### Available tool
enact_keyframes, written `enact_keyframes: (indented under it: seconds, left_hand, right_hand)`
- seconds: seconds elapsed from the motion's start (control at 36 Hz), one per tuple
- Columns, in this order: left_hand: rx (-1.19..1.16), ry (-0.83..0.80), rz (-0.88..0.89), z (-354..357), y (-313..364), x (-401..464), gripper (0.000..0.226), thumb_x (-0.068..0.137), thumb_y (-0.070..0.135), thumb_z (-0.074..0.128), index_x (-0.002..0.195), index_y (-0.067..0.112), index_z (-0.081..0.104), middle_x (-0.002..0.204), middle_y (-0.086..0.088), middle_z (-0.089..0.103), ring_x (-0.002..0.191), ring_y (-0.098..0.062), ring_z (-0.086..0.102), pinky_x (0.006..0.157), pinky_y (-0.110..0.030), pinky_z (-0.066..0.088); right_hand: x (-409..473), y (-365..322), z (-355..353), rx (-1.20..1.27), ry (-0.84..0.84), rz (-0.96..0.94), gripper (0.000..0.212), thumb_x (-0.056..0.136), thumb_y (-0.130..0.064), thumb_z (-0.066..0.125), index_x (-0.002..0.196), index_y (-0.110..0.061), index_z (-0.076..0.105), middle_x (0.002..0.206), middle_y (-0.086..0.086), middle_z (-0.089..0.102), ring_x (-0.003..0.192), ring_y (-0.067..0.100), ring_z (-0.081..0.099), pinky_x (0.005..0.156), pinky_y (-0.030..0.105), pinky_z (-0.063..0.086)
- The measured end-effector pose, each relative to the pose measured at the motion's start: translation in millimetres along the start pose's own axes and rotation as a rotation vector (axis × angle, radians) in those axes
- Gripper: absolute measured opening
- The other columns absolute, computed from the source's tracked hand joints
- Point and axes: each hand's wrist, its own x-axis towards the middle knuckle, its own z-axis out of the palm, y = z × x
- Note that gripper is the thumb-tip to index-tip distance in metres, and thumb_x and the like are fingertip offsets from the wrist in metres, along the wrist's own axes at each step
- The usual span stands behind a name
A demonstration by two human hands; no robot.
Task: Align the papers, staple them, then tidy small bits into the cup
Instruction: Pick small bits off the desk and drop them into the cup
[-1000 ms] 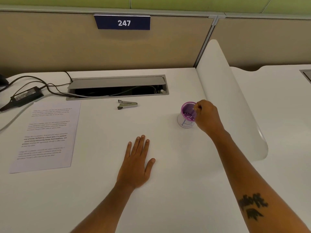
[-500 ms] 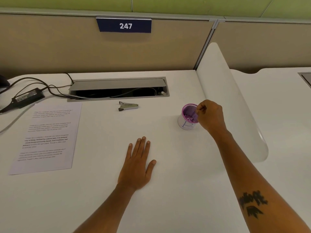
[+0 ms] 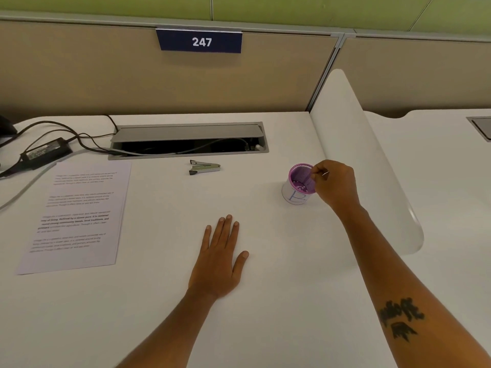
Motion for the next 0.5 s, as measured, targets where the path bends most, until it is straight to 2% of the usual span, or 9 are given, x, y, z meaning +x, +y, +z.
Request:
enact_keyframes:
  seconds: [0.17, 0.25, 0.36, 0.44, 0.5]
  left_hand:
    - [-0.012, 0.002, 0.001, 0.9, -0.9, 0.4, 0.074, 0.109, 0.057, 0.020, 0.169, 0.019, 0.001, 0.179, -0.001, -0.008, 0.165, -0.018, -0.011, 0.135, -0.052, 0.008]
    - [-0.019, 0.003, -0.001, 1.7, -1.1, 0.7, 0.074, 0.109, 0.057, 0.022, 0.169, 0.019, 0.001, 0.179, -0.001, -0.008, 0.165, -0.018, -0.011, 0.135, -0.052, 0.008]
    - [-0.023, 0.004, 0.000, 1.4, -1.1, 0.3, 0.074, 0.109, 0.057, 0.022, 0.169, 0.019, 0.001, 0.179, -0.001, -0.009, 0.165, -0.018, -0.011, 0.135, -0.052, 0.007]
    - [-0.009, -0.003, -0.001, 1.0, -1.1, 0.2, 0.074, 0.109, 0.057, 0.020, 0.169, 0.019, -0.001, 0.179, -0.001, -0.010, 0.165, -0.018, -0.012, 0.135, -0.052, 0.007]
    - [-0.007, -0.006, -0.001, 0.7, -0.8, 0.1, 0.074, 0.109, 0.057, 0.019, 0.169, 0.020, -0.001, 0.178, -0.001, -0.011, 0.165, -0.018, -0.013, 0.135, -0.051, 0.007]
  right_hand:
    - [-2.7, -1.1, 0.1, 0.023, -0.002, 0.045, 0.020, 0.084, 0.005, 0.069, 0.083, -0.015, 0.069, 0.087, 0.001, 0.069, 0.079, 0.019, 0.065, 0.061, 0.015, 0.047]
    - [-2.2, 0.1, -0.4, 0.022, 0.008, 0.034, 0.023, 0.084, 0.005, 0.069, 0.083, -0.017, 0.068, 0.089, 0.001, 0.070, 0.082, 0.020, 0.066, 0.062, 0.014, 0.046]
    - [-5.0, -1.0, -2.2, 0.043, 0.021, 0.051, 0.020, 0.086, 0.002, 0.069, 0.085, -0.018, 0.069, 0.091, 0.000, 0.071, 0.082, 0.019, 0.067, 0.065, 0.020, 0.052]
    - [-12.8, -4.1, -3.6, 0.069, 0.046, 0.061, 0.017, 0.086, -0.003, 0.071, 0.084, -0.019, 0.066, 0.088, -0.001, 0.069, 0.080, 0.019, 0.065, 0.064, 0.019, 0.049]
    - [-20.0, -6.0, -3.8, 0.091, 0.064, 0.059, 0.014, 0.087, -0.010, 0.075, 0.084, -0.017, 0.063, 0.086, -0.001, 0.067, 0.077, 0.018, 0.063, 0.065, 0.024, 0.051]
